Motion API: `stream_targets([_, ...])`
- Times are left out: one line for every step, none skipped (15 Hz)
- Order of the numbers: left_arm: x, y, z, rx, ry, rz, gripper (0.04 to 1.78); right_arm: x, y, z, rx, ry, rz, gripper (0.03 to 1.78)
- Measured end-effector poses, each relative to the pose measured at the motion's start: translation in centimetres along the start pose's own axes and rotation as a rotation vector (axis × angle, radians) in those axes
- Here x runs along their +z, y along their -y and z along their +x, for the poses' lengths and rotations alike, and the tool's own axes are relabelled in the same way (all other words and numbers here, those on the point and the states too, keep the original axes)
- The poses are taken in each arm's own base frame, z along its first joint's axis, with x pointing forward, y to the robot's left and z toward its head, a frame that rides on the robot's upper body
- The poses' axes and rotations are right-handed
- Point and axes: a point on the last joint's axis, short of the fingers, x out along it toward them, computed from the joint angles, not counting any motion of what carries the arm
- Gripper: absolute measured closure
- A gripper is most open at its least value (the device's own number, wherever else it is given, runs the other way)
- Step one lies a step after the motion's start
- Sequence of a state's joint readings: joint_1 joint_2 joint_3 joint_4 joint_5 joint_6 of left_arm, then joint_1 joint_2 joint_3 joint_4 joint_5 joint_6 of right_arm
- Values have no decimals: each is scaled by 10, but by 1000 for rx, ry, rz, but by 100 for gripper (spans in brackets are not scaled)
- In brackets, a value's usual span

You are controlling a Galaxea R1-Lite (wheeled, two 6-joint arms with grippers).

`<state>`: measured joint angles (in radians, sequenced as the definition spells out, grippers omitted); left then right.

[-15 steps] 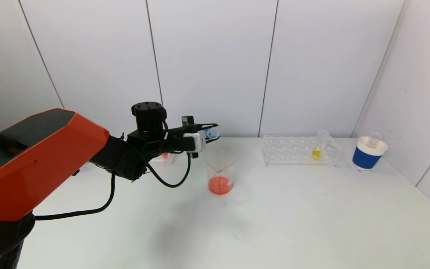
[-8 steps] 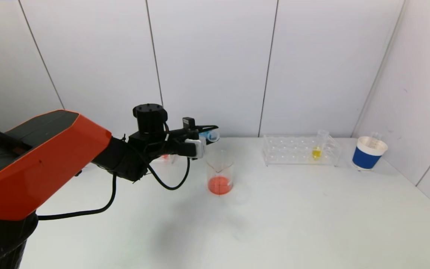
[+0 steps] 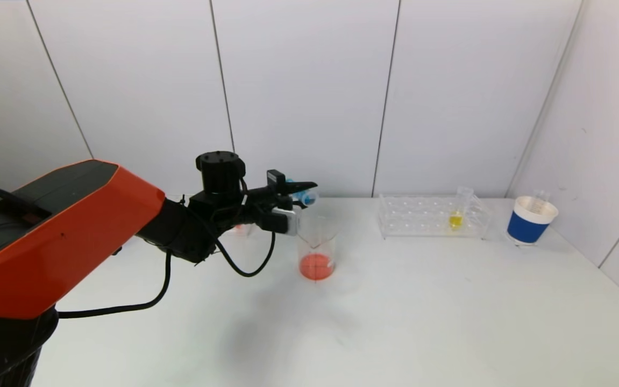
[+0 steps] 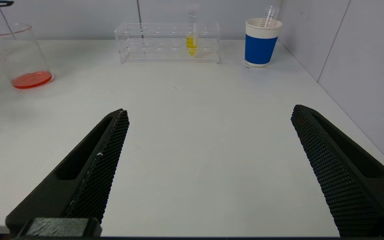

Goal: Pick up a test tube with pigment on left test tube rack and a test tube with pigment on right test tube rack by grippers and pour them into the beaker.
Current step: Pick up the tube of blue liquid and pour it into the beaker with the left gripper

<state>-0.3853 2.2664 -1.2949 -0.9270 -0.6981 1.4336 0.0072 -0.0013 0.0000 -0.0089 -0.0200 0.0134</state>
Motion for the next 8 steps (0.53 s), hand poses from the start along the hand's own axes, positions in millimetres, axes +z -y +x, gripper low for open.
stream_targets([0, 0, 0, 1, -4, 12, 135, 0, 0, 0, 0, 0, 0, 4])
stream_targets([0, 0, 0, 1, -4, 21, 135, 0, 0, 0, 0, 0, 0, 4])
stream_targets([2, -1, 1, 2, 0, 39, 135, 0, 0, 0, 0, 0, 0, 4])
stream_targets([3, -1, 2, 3, 1, 60, 135, 0, 0, 0, 0, 0, 0, 4])
stream_targets([3, -1, 2, 3, 2, 78, 135, 0, 0, 0, 0, 0, 0, 4])
stream_targets([3, -1, 2, 3, 3, 89, 135, 0, 0, 0, 0, 0, 0, 4])
stream_targets([4, -1, 2, 3, 5, 97, 135, 0, 0, 0, 0, 0, 0, 4])
stream_targets([5, -2, 3, 3, 8, 106, 135, 0, 0, 0, 0, 0, 0, 4])
